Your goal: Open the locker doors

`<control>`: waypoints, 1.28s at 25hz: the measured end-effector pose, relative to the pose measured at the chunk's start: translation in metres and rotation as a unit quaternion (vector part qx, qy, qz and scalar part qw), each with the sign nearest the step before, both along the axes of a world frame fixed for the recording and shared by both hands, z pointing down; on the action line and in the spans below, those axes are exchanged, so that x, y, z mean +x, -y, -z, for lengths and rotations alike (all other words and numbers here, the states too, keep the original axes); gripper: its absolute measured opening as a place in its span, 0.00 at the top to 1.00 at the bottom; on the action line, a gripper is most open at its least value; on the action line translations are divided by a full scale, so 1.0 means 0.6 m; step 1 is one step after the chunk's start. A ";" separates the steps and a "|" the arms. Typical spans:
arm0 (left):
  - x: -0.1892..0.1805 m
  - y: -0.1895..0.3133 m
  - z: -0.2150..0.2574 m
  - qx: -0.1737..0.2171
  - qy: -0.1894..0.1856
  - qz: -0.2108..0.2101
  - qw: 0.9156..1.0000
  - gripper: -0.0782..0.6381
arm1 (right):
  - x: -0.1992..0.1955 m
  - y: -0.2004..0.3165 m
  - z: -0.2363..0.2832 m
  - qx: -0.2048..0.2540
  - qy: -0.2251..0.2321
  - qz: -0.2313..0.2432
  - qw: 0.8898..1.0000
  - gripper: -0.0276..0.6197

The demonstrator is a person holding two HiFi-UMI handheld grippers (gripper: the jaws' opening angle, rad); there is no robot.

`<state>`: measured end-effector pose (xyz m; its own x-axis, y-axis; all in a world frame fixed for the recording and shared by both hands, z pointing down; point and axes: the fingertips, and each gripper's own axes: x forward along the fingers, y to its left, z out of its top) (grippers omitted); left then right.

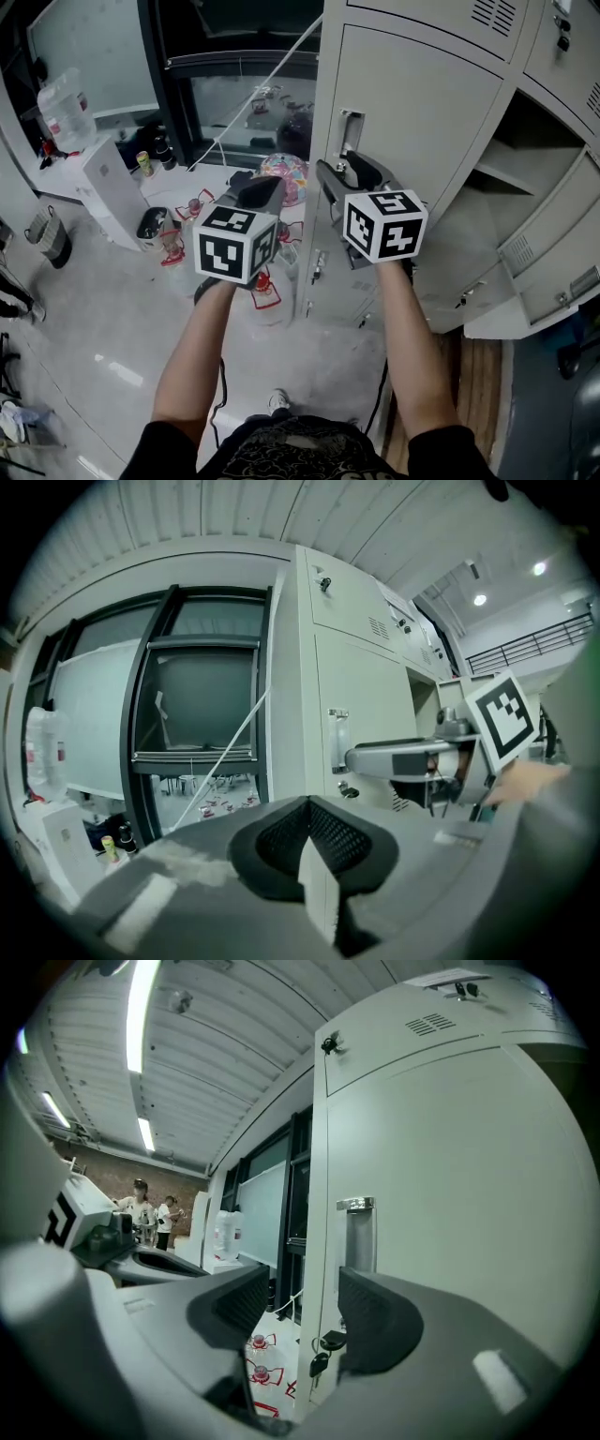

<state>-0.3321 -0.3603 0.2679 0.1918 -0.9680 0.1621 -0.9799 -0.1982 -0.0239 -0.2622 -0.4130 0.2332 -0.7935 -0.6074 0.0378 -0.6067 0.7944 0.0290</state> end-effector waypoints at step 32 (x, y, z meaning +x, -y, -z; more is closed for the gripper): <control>-0.043 0.046 -0.025 -0.006 -0.024 -0.067 0.997 0.89 | -0.030 0.035 -0.008 -0.020 0.004 -0.055 0.998 0.61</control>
